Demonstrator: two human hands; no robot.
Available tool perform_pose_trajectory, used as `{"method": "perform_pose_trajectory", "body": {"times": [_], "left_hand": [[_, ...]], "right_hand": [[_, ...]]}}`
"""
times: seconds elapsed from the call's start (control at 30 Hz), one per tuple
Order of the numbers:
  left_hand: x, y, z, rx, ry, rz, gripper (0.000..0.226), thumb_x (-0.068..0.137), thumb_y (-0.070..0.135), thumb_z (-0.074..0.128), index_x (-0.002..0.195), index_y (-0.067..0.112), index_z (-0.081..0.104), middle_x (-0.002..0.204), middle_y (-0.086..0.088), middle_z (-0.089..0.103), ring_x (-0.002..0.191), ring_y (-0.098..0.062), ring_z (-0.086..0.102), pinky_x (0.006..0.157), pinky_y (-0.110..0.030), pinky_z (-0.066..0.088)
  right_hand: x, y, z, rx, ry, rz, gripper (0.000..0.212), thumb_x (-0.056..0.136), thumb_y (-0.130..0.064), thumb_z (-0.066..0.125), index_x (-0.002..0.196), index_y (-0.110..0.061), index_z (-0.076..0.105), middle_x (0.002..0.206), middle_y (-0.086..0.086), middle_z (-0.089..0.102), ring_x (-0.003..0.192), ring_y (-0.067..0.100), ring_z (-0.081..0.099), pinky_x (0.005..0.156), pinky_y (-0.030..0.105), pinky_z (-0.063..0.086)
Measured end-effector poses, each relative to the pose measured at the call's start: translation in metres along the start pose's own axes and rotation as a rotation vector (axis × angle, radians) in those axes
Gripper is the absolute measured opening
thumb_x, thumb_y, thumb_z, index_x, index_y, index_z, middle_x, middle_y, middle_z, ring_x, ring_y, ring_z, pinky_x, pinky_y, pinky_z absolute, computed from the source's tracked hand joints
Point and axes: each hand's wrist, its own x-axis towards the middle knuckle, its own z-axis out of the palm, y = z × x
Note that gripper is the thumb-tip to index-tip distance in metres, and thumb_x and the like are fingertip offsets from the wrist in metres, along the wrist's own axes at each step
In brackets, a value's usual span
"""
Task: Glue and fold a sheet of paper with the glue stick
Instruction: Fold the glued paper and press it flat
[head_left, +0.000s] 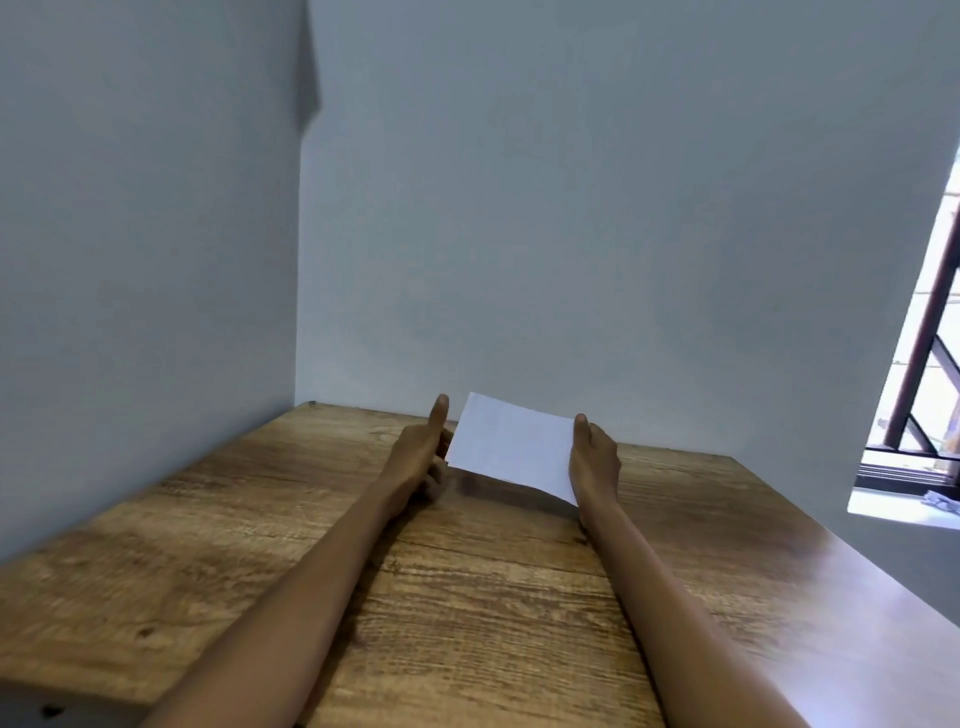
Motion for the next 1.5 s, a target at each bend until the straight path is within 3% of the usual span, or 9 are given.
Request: {"method": "perform_pose_trajectory", "body": {"times": [0.13,0.33,0.4,0.53,0.7,0.8,1.07,1.27,1.5], "left_hand": [[0.005,-0.004,-0.004,-0.192,0.001,0.037,0.036,0.077,0.04,0.072,0.105,0.019,0.063,0.091,0.001,0.069,0.073,-0.011,0.067,0.044,-0.018,0.05],[0.009,-0.01,-0.001,-0.27,0.057,0.049,0.014,0.071,0.021,0.081,0.074,0.019,0.068,0.069,0.002,0.074,0.066,-0.017,0.071,0.054,-0.029,0.059],[0.009,-0.011,-0.003,-0.274,0.069,0.051,0.013,0.071,0.02,0.081,0.074,0.017,0.069,0.07,0.001,0.074,0.067,-0.018,0.072,0.06,-0.034,0.06],[0.008,-0.01,-0.002,-0.284,0.076,0.055,0.012,0.072,0.02,0.08,0.072,0.02,0.067,0.065,0.005,0.073,0.064,-0.014,0.071,0.046,-0.023,0.053],[0.012,-0.01,-0.001,0.246,0.254,0.237,0.063,0.073,0.036,0.077,0.127,0.024,0.046,0.114,0.012,0.055,0.109,-0.012,0.051,0.089,-0.032,0.043],[0.01,-0.001,0.007,0.434,0.219,0.47,0.051,0.079,0.046,0.067,0.124,0.027,0.053,0.118,0.009,0.064,0.11,-0.011,0.056,0.104,-0.04,0.029],[0.005,0.005,0.008,0.341,-0.12,0.257,0.026,0.079,0.041,0.069,0.067,0.019,0.069,0.068,-0.001,0.07,0.059,-0.01,0.065,0.054,-0.02,0.045],[0.008,-0.005,-0.005,0.205,-0.174,0.07,0.019,0.068,0.033,0.077,0.073,0.016,0.072,0.069,0.003,0.074,0.067,-0.011,0.07,0.054,-0.023,0.049],[0.002,0.007,-0.011,0.144,-0.399,0.139,0.024,0.069,0.036,0.078,0.087,0.022,0.074,0.08,0.004,0.076,0.071,-0.011,0.072,0.054,-0.015,0.052]], "right_hand": [[-0.007,-0.003,0.007,-0.028,-0.142,-0.116,0.043,0.094,-0.046,0.043,0.061,-0.02,0.042,0.061,-0.005,0.049,0.059,0.013,0.047,0.053,0.028,0.03],[-0.011,-0.001,0.008,-0.004,-0.321,-0.155,0.031,0.068,-0.052,0.075,0.084,-0.031,0.058,0.085,-0.015,0.066,0.076,0.0,0.062,0.06,0.022,0.046],[-0.008,0.0,0.008,-0.016,-0.317,-0.144,0.02,0.076,-0.045,0.07,0.08,-0.027,0.063,0.085,-0.008,0.07,0.073,0.004,0.063,0.06,0.024,0.046],[-0.007,0.0,0.007,-0.01,-0.272,-0.078,0.044,0.093,-0.044,0.047,0.059,-0.016,0.044,0.062,0.002,0.05,0.059,0.016,0.046,0.056,0.029,0.03],[-0.012,-0.004,0.007,-0.205,-0.297,-0.252,0.032,0.095,-0.045,0.042,0.07,-0.029,0.054,0.068,-0.011,0.056,0.067,0.007,0.053,0.056,0.026,0.033],[-0.015,-0.008,0.01,-0.196,-0.35,-0.361,0.033,0.092,-0.049,0.048,0.066,-0.031,0.057,0.063,-0.009,0.058,0.061,0.008,0.054,0.054,0.026,0.033],[-0.013,-0.01,0.009,-0.148,-0.337,-0.377,0.02,0.085,-0.049,0.058,0.073,-0.034,0.065,0.071,-0.008,0.066,0.068,0.012,0.061,0.06,0.032,0.043],[-0.003,-0.005,-0.009,-0.037,-0.266,-0.249,0.029,0.082,-0.051,0.061,0.065,-0.029,0.067,0.064,-0.007,0.066,0.062,0.011,0.059,0.06,0.03,0.039],[-0.015,-0.015,0.001,-0.068,-0.469,-0.335,0.022,0.081,-0.042,0.066,0.066,-0.026,0.07,0.067,-0.002,0.068,0.06,0.008,0.057,0.06,0.029,0.039]]}}
